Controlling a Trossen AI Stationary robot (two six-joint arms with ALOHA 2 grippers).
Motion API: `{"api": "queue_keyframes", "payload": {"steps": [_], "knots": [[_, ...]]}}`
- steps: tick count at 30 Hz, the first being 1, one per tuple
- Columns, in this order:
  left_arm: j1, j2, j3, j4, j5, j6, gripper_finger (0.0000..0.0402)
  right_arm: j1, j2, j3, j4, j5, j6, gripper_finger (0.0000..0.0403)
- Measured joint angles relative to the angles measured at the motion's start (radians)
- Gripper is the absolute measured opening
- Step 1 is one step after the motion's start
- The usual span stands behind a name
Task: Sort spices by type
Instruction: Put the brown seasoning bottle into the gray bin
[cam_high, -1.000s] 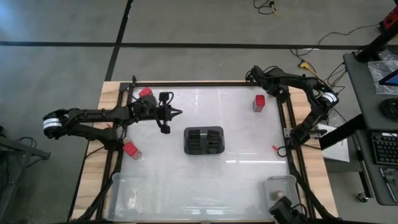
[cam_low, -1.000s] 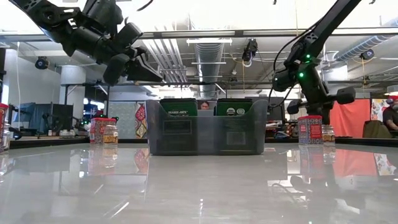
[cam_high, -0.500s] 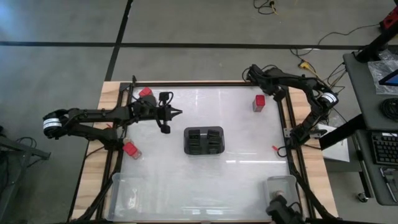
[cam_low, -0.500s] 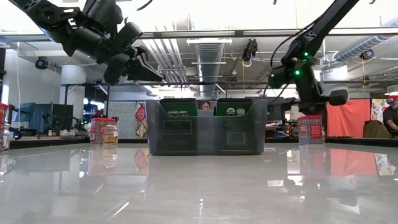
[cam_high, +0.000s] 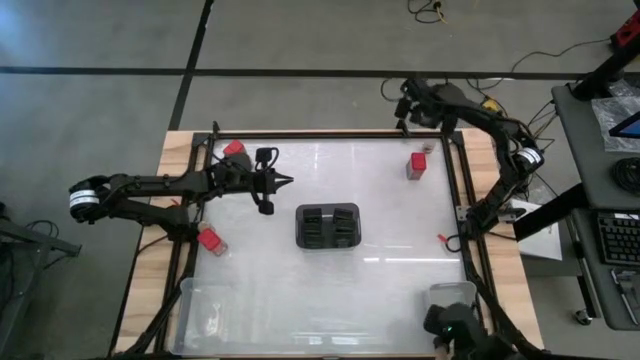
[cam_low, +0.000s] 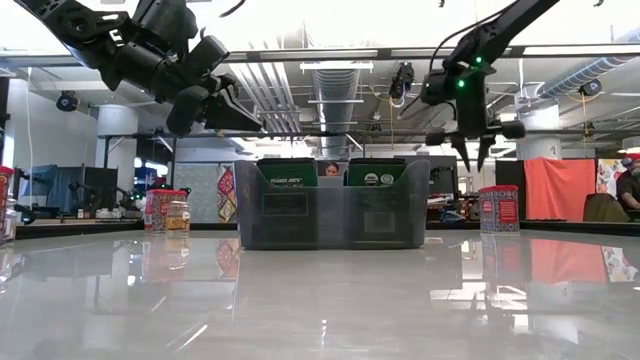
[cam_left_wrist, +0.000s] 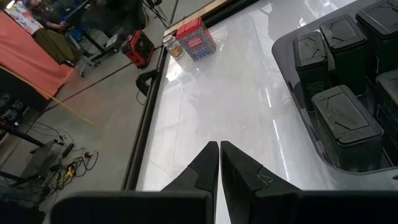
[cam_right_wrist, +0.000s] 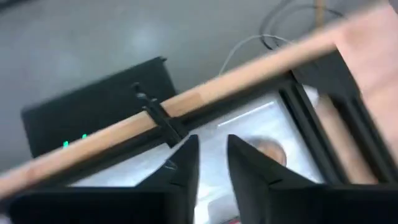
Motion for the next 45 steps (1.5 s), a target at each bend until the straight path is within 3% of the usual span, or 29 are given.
{"api": "queue_keyframes", "payload": {"steps": [9, 14, 19, 27, 32, 38, 45], "knots": [[0.0, -0.001, 0.0, 0.035, 0.0, -0.022, 0.0001, -0.092, 0.116, 0.182, -0.149, -0.164, -0.539, 0.0204], [-0.001, 0.0, 0.022, 0.046, 0.0, -0.036, 0.0001, -0.143, 0.262, 0.265, -0.368, -0.176, -0.733, 0.0235], [-0.001, 0.0, 0.038, 0.043, -0.01, -0.102, 0.0001, -0.158, 0.354, 0.315, -0.438, -0.178, -0.852, 0.0255], [-0.002, 0.0, 0.035, -0.009, -0.04, -0.175, 0.0001, -0.151, 0.44, 0.336, -0.502, -0.186, -0.948, 0.027], [-0.001, 0.0, 0.035, -0.023, -0.055, -0.177, 0.0001, -0.145, 0.484, 0.328, -0.582, -0.17, -0.952, 0.0256], [-0.002, 0.0, 0.035, -0.025, -0.056, -0.177, 0.0001, -0.141, 0.493, 0.328, -0.567, -0.156, -0.965, 0.0238], [-0.002, 0.0, 0.035, -0.03, -0.056, -0.177, 0.0001, -0.141, 0.493, 0.328, -0.56, -0.157, -0.973, 0.0245]]}}
